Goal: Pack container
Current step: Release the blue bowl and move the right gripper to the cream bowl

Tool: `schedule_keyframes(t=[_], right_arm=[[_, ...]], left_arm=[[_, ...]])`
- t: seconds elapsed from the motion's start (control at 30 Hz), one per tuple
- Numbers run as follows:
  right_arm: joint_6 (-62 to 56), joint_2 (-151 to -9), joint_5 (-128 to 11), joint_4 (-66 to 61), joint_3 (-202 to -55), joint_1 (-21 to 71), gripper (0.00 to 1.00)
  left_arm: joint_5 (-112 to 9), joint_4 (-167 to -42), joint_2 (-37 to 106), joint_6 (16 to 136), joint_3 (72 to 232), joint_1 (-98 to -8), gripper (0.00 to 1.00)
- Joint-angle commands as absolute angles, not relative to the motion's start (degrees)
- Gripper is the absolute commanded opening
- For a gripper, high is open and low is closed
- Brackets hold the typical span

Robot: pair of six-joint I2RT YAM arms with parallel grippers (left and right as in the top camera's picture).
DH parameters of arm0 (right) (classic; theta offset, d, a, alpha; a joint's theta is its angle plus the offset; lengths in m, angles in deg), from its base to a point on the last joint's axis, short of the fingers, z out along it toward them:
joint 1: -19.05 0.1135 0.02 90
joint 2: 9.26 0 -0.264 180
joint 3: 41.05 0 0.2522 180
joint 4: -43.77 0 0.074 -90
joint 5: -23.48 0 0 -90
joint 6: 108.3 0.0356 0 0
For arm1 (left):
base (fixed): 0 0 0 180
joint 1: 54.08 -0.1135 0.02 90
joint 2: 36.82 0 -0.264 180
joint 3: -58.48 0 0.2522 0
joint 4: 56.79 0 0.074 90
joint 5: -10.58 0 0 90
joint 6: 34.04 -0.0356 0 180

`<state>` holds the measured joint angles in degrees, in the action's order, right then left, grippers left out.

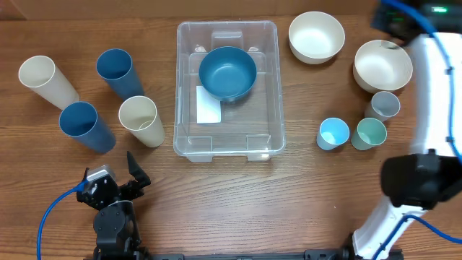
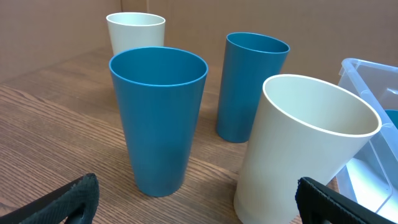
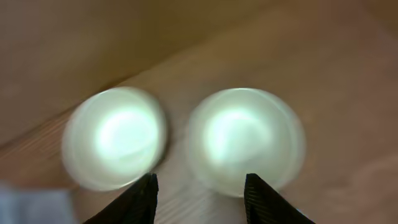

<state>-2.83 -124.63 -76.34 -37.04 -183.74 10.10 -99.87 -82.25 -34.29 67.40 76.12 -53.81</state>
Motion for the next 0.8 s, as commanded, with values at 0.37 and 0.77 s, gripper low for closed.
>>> schedule_keyframes(t=[0.37,0.77], right_arm=[[-3.25,-135.34,-69.74,-35.77,-177.05,-2.45,0.47],[0.05,-142.7,-69.48,-35.4,-177.0,-2.73,0.47]], left_arm=[[-100.96,-82.23,-34.58,66.25,75.99,-54.07,1.0],[-100.96,-82.23,-34.58,66.25,75.99,-54.07,1.0]])
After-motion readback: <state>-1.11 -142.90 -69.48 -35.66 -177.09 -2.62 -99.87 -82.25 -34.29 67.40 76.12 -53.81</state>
